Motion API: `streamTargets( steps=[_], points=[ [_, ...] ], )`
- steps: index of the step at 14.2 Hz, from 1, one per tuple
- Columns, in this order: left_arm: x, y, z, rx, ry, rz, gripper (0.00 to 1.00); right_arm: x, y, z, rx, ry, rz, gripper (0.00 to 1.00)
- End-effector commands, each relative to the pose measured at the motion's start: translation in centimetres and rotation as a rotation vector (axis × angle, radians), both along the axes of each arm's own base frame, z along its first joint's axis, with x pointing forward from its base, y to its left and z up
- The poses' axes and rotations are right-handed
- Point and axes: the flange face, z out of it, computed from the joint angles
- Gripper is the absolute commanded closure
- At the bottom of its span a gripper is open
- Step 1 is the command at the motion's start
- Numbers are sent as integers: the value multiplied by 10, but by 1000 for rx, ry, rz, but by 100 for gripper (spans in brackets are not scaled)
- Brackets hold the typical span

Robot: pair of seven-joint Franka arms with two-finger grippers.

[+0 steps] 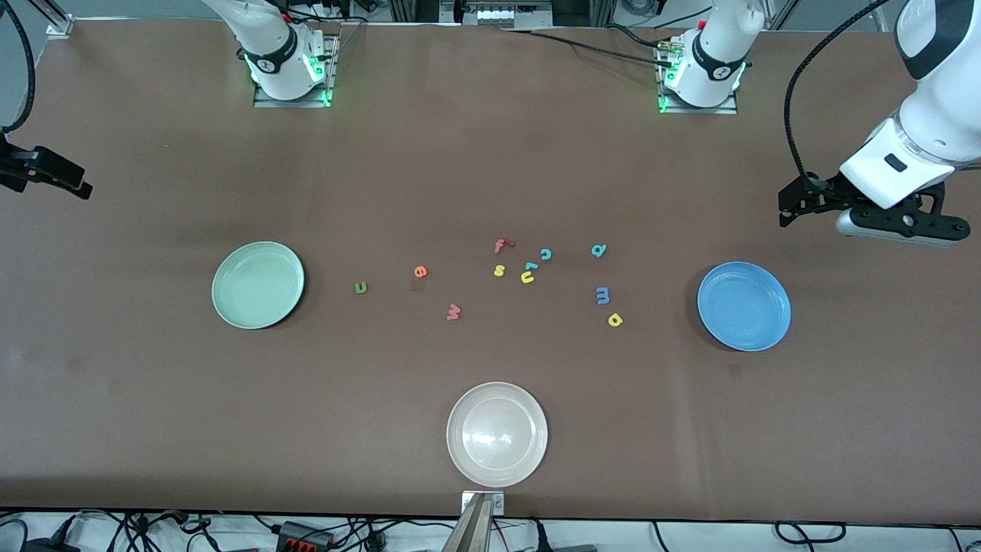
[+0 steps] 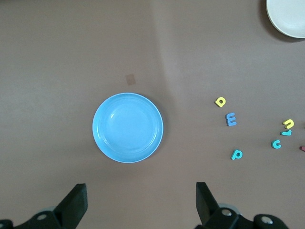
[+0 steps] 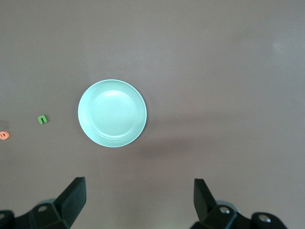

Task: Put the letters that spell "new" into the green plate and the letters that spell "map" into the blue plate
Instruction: 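Move both grippers out from rest toward the scattered letters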

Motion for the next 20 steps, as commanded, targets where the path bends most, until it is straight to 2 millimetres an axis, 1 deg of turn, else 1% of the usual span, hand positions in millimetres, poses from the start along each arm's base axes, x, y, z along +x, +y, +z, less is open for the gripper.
streamTargets(
  steps=[1,5,7,9,11,12,13,14,15,16,17,18,19,20],
  points=[
    [2,-1,3,-9,-2,2,0,-7,-1,2,-9,6,-9,0],
    [2,-2,3,-9,-2,0,0,-9,1,2,-7,20,-2,0],
    [2,-3,3,-9,-2,-1,0,-6,6,-2,-7,27,5,0],
    [0,-7,4,-8,2,-9,0,-1,10,-14,0,48,8,0],
    [1,-7,3,-9,7,-10,0,8,22,-28,6,67,24,0],
    [2,-9,4,-11,4,-13,0,17,33,-40,6,78,44,0],
    [9,-17,7,-22,-4,-21,0,24,44,-53,6,92,64,0],
    [14,-31,4,-24,0,-42,0,33,55,-73,3,116,83,0],
    [17,-36,1,-22,18,-50,0,41,61,-89,1,126,94,0],
    [21,-38,-10,-20,41,-54,0,48,69,-105,0,136,107,0],
    [25,-45,-25,-17,65,-66,0,57,85,-121,-4,126,134,0],
    [29,-60,-41,-14,89,-88,0,65,105,-136,-8,120,168,0],
    [35,-70,-57,-14,107,-102,0,70,125,-153,-12,122,198,0],
    [44,-79,-74,-12,124,-113,0,75,149,-174,-15,127,234,0]
  ],
)
